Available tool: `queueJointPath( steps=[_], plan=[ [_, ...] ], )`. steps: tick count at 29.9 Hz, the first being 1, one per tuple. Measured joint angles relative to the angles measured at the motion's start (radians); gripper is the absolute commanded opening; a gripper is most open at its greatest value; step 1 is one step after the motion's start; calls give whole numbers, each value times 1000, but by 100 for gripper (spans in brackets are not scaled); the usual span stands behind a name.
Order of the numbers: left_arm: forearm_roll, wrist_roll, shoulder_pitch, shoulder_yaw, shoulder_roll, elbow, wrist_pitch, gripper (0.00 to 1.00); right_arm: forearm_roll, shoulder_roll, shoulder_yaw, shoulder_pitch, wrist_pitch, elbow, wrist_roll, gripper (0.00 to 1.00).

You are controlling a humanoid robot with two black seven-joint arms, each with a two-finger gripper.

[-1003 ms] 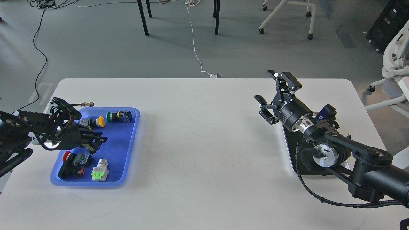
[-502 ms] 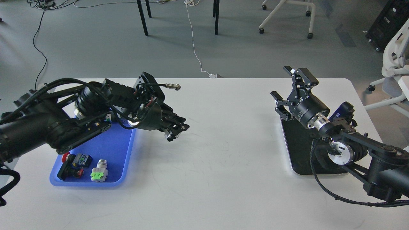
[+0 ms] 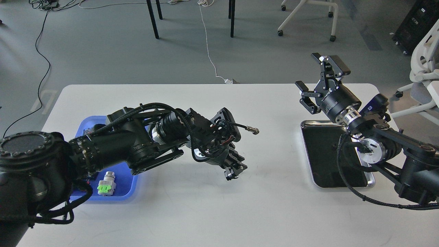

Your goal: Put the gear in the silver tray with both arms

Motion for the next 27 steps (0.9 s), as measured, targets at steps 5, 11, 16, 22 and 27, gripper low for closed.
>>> queueJointPath(
  steps=[5,11,16,22,27],
  plan=[
    [0,1,0,16,-9,43,0,16,-1,4,-50,61,-4,0,0,98],
    [0,0,0,28,-10,48,0,30,-1,6,-75,74,-4,-1,0,98],
    [0,0,1,29,-10,48,0,85,-1,7,-75,73,-4,-1,0,98],
    [0,0,-4,13,-9,46,0,94,-1,6,-75,72,-4,-2,0,98],
    [-105,0,-32,-57,6,26,0,96,-4,-3,-76,71,3,1,0,98]
  ],
)
